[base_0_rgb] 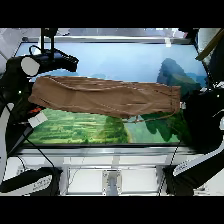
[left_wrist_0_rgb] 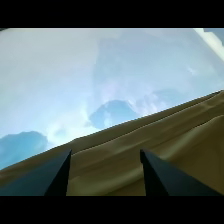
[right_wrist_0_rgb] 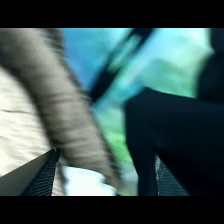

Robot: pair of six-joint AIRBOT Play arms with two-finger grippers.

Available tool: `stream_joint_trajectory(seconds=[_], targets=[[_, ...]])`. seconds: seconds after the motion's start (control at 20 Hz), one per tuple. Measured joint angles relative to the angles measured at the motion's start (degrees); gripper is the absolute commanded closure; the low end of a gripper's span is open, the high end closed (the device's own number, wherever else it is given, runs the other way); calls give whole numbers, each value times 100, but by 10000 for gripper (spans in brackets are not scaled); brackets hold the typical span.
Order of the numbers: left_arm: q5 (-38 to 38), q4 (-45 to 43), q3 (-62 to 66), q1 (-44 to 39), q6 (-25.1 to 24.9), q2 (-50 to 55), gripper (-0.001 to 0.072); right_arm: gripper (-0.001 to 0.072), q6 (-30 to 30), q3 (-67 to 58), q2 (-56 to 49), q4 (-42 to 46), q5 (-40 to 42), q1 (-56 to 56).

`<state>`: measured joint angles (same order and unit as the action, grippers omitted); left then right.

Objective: Fold the clothes and pants, and hang the long-sleeved shirts on hangers.

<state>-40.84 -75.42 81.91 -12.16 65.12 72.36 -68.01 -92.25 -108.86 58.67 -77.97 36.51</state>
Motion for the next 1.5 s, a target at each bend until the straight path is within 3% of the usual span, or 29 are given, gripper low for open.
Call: stream_joint_trajectory(seconds=[0.25,1.5], targets=[[-42,0,0,0,2,0,231,45,229,0,-9,-748,24,-7],[-63,4,0,0,9,96,232,48,728,0,-420,-1541,-487,144]])
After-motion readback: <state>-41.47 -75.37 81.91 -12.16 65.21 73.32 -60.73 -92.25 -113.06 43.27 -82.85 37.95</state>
